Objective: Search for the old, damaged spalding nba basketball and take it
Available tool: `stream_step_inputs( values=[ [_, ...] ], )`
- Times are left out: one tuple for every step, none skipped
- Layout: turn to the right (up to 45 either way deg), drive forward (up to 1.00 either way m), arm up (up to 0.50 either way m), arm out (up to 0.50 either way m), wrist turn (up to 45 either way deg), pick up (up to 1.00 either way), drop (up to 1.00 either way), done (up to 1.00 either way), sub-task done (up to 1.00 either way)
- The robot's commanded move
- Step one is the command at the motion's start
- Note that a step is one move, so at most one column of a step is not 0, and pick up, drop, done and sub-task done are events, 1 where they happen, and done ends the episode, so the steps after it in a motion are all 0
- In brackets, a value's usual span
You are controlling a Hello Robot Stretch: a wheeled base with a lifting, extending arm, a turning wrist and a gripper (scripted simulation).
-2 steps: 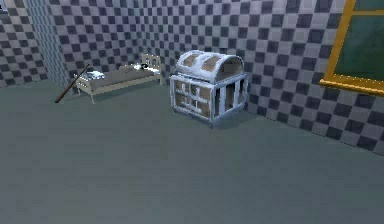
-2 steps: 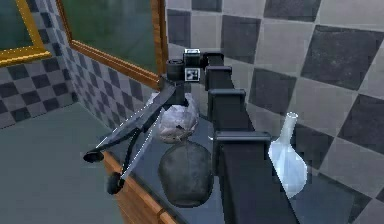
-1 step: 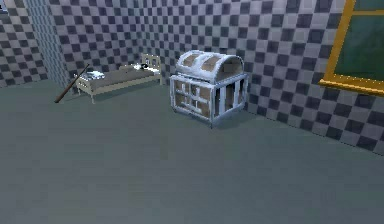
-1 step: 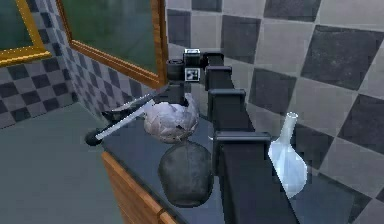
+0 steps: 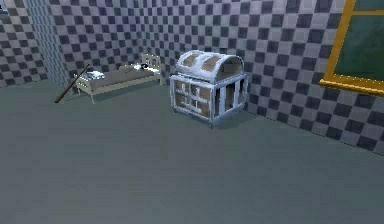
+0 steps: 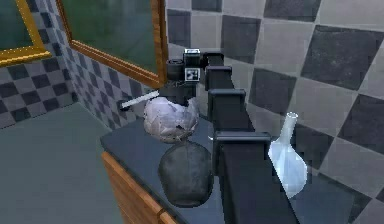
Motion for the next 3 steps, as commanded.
stream_step_inputs(
  values=[
    [0.0,0.00,0.00,0.00,27.0,0.00,0.00,0.00,0.00],
    [0.0,0.00,-0.14,0.00,0.0,0.00,0.00,0.00,0.00],
    [0.0,0.00,0.00,0.00,0.0,1.00,0.00,0.00,0.00]
  ],
)
